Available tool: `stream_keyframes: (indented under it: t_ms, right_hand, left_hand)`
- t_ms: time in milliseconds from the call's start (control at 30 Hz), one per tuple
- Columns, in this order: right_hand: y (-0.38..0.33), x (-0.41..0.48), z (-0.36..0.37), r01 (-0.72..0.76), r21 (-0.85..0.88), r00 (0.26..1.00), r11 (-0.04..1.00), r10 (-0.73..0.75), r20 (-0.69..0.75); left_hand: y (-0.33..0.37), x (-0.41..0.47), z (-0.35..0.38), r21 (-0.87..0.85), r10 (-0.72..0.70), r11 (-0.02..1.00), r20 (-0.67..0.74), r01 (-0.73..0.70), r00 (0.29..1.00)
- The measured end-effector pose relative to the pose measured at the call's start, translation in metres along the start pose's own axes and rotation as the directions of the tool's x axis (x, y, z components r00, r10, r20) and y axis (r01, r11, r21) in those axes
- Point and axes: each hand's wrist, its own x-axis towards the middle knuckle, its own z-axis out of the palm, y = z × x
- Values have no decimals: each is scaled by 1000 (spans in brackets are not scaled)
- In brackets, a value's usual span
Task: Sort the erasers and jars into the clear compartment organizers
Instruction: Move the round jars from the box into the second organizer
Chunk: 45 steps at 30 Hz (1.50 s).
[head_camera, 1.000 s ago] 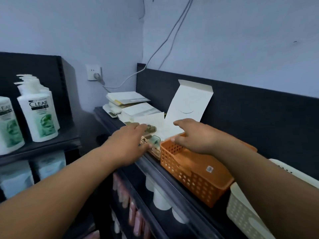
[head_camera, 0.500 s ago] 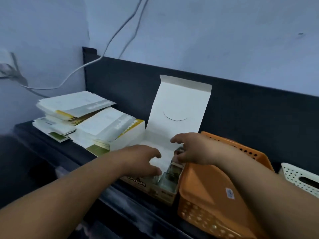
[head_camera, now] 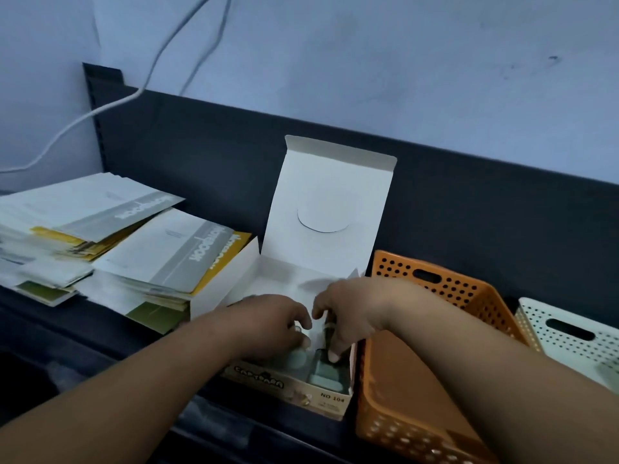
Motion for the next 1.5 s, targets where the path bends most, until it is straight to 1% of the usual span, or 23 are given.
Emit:
stream_keyframes:
  t_ms: [167,267,333,400,467,533,600,700,767,800,900,967,1100,1167,1200,1300,1367,1400,1467,1500]
  right_hand:
    - [-4,6,-2,-37,-210,997,977,52,63]
    - [-3,7,-3,-50,-280,990,959,84,110]
    - [-5,8,-2,-39,-332,994,942,71,85]
    - [-6,9,0,-7,-358,1000,934,14,17]
    - [-6,8,2,20,-305,999,952,-34,-40]
    - [-2,8,5,36,-198,995,980,-54,-84]
    - [4,10,10,47,-33,991,998,-51,-127]
    - [14,12,16,70,221,976,973,-21,-219]
    - [20,12,17,103,397,954,912,22,-300]
    - [22,10,17,129,493,943,861,47,-328]
    - [28,-1,11,210,734,926,645,109,-360]
    - [31,-14,6,252,817,919,519,137,-370]
    - [39,-44,5,316,873,892,372,198,-407]
    - [45,-62,11,351,887,876,300,228,-424]
    - [48,-73,14,365,888,869,280,241,-433]
    - [64,-108,28,391,877,833,278,298,-466]
    - [79,-138,43,409,876,800,258,360,-479]
    - [86,-150,51,424,877,784,228,392,-481]
    - [102,-184,74,466,873,749,146,460,-477]
    - [111,-205,88,474,872,731,124,497,-468]
  left_hand:
    - [-4,-6,-3,-16,-11,1000,79,12,997]
    - [-4,-7,-3,17,-8,1000,76,7,997]
    - [-6,-6,-1,3,-4,1000,36,4,999]
    - [-8,-3,2,-44,-15,999,1,16,1000]
    - [-9,0,3,-85,-19,996,-22,17,1000]
    - [-11,3,2,-131,-19,991,-40,13,999]
    - [-13,4,1,-198,-21,980,-46,11,999]
    - [-17,8,-2,-356,-8,934,-75,-19,997]
    - [-16,8,-8,-507,12,859,-110,-66,994]
    - [-14,7,-11,-576,19,812,-133,-93,991]
    - [-5,4,-25,-683,-12,717,-211,-138,977]
    - [4,1,-37,-723,-49,676,-240,-145,970]
    - [30,-1,-44,-782,-7,587,-263,-209,965]
    - [50,-2,-40,-816,-9,537,-260,-215,966]
    - [61,-2,-38,-841,-5,500,-240,-206,971]
    - [97,-5,-31,-925,43,352,-136,-142,990]
    - [127,-8,-22,-959,110,268,-64,-91,992]
    - [141,-10,-17,-969,150,235,-33,-69,988]
    - [178,-17,-1,-975,226,218,10,-41,974]
    - [201,-22,10,-974,258,225,27,-33,966]
